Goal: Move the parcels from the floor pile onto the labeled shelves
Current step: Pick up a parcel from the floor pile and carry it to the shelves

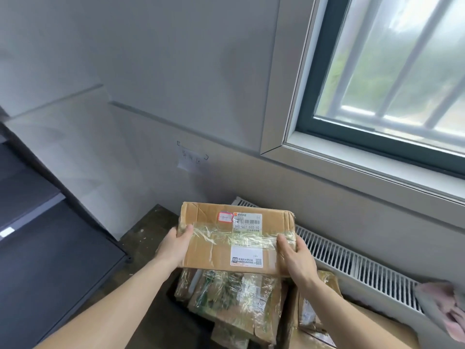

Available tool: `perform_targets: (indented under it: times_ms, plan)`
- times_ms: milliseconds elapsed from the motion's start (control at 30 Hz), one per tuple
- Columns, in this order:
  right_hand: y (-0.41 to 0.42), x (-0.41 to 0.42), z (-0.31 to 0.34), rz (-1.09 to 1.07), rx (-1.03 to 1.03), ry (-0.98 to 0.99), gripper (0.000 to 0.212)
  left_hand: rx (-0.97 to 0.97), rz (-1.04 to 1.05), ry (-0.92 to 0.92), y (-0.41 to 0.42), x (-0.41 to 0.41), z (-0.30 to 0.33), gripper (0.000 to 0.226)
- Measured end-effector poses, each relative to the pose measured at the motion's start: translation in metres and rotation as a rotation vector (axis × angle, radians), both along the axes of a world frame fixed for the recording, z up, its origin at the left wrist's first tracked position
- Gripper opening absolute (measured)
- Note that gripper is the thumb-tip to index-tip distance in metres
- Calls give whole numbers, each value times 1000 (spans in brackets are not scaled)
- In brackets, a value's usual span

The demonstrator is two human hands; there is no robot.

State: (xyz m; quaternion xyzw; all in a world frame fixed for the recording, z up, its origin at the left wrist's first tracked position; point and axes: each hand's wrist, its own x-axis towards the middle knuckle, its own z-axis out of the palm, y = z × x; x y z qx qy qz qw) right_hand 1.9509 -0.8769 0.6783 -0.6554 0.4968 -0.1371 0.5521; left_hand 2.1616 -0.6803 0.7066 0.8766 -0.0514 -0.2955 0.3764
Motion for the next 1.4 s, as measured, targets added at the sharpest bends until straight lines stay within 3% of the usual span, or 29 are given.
perform_targets:
  times_ms: [400, 567, 800, 1100, 1300, 1400]
  plan:
    - [4, 46, 108, 47, -199, -153, 59, -171, 155, -186, 31, 8, 112, 64]
    - [16, 64, 144, 125, -245, -193, 50, -187, 275, -327, 61, 3, 150, 60]
    - [43, 84, 163, 256, -287, -239, 34, -162, 405, -388, 109, -6, 165, 56]
    - [117, 147, 167, 511, -285, -229, 35, -113, 653, -356, 206, -18, 178, 62]
    - [187, 175, 163, 642, -270, -206, 38, -83, 787, -375, 275, -32, 179, 39]
    - [222, 185, 167, 706, -292, -215, 40, -107, 852, -378, 312, -36, 176, 37]
